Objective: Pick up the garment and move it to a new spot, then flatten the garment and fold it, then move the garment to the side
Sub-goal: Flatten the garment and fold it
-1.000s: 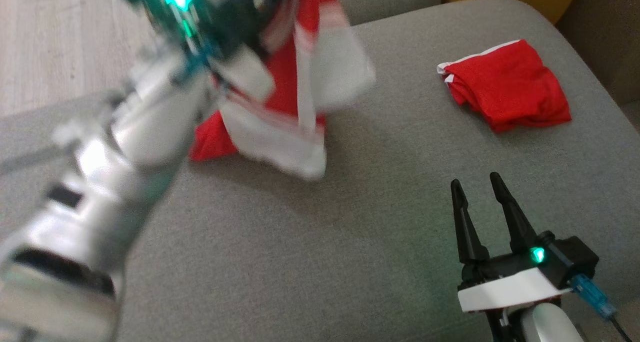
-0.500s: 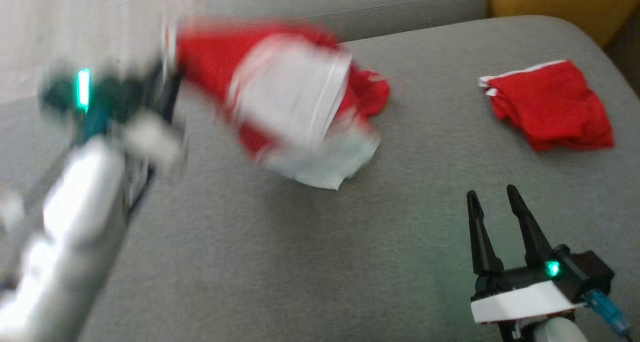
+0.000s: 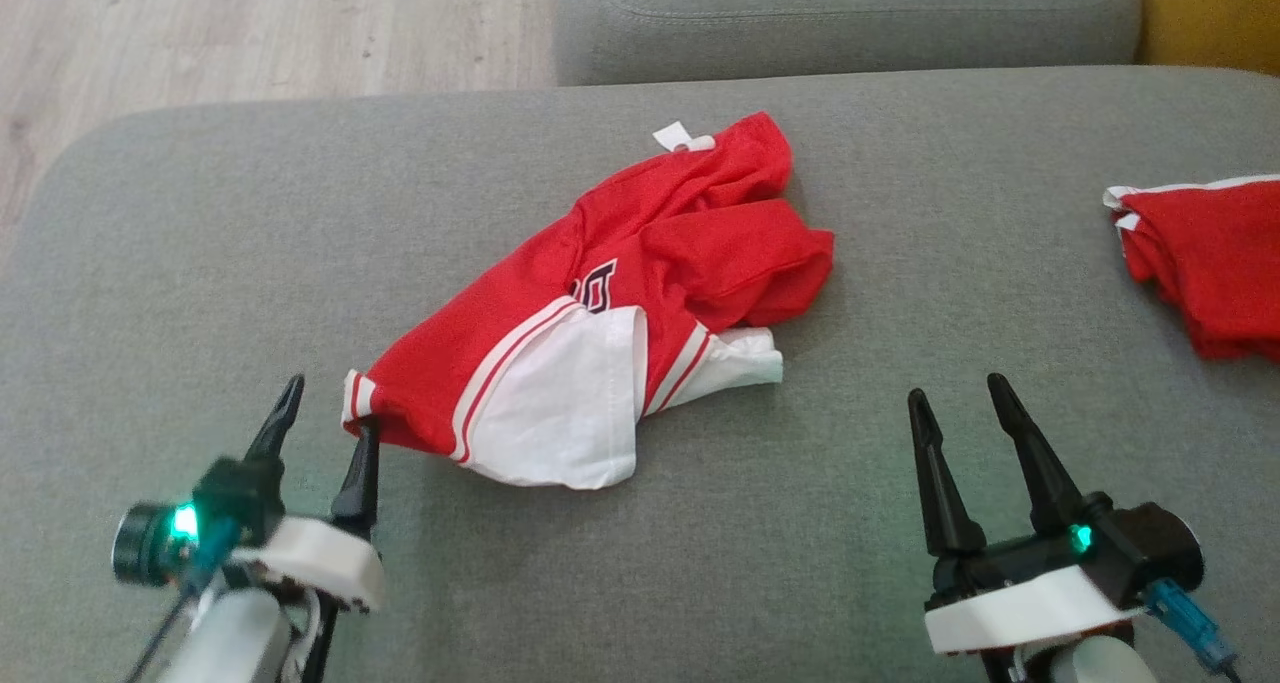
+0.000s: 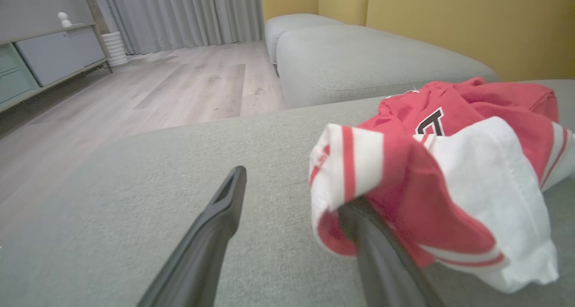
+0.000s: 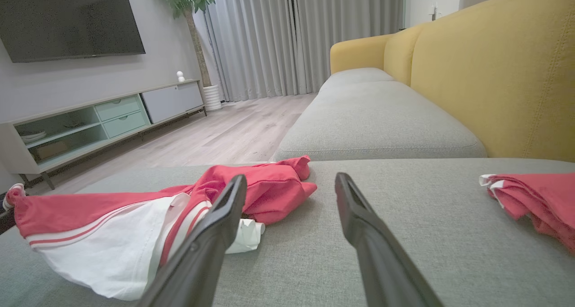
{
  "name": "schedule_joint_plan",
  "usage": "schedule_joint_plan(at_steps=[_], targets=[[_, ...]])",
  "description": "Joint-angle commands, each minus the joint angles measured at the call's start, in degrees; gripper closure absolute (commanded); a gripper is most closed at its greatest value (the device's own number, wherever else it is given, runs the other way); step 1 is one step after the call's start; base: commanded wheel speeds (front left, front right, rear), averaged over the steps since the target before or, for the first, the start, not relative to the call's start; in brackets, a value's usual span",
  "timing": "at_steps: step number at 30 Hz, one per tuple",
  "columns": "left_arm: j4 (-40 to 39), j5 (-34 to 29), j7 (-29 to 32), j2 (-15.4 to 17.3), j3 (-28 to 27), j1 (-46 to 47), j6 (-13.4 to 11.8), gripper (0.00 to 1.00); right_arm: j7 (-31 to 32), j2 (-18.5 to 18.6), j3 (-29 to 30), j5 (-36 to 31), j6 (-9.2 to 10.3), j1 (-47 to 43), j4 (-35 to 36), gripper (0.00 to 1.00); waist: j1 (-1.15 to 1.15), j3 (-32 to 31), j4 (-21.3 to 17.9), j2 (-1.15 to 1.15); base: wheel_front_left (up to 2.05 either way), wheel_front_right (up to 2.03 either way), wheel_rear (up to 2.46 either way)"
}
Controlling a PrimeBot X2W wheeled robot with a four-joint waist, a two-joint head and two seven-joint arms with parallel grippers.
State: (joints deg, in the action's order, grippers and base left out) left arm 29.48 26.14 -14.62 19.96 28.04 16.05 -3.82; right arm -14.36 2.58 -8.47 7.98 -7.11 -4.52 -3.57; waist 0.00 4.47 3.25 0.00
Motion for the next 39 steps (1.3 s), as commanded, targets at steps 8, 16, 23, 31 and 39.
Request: schedule_joint_plan(at_steps=[8, 16, 23, 31, 39], targets=[[-12.6, -9.3, -0.4, 0.1, -4.9, -8.0, -8.1, 0.0, -0.6, 0.3, -1.7, -0.5, -0.37, 2.0, 1.3, 0.0, 0.0, -0.1, 0.9, 0.0, 0.0, 0.0, 0.0], [-15.9, -15.8, -0.4, -1.9, 3.2, -7.6, -4.0, 0.0, -0.6, 0.3, -2.0, -0.7, -0.37, 2.6, 1.3, 0.0, 0.0, 1.1, 0.2, 0.0, 0.0, 0.0, 0.0], [-6.1, -18.4, 2.1, -7.1, 10.6, -0.1, 1.9, 0.0, -0.6, 0.3, -2.8, -1.1, -0.37, 3.8, 1.0, 0.0, 0.0, 2.7, -1.2, 0.0, 0.0, 0.0, 0.0], [7.1, -14.9, 5.8, -11.9, 10.8, 4.8, 5.1, 0.0, -0.6, 0.3, -2.9, -1.6, -0.37, 4.6, 0.8, 0.0, 0.0, 3.7, -3.0, 0.0, 0.0, 0.0, 0.0], [14.0, -12.0, 2.6, -13.9, 9.3, 7.2, 5.9, 0.86, -0.6, 0.3, -2.6, -2.2, -0.37, 4.1, 0.7, 0.0, 0.0, 3.4, -3.0, 0.0, 0.0, 0.0, 0.0]])
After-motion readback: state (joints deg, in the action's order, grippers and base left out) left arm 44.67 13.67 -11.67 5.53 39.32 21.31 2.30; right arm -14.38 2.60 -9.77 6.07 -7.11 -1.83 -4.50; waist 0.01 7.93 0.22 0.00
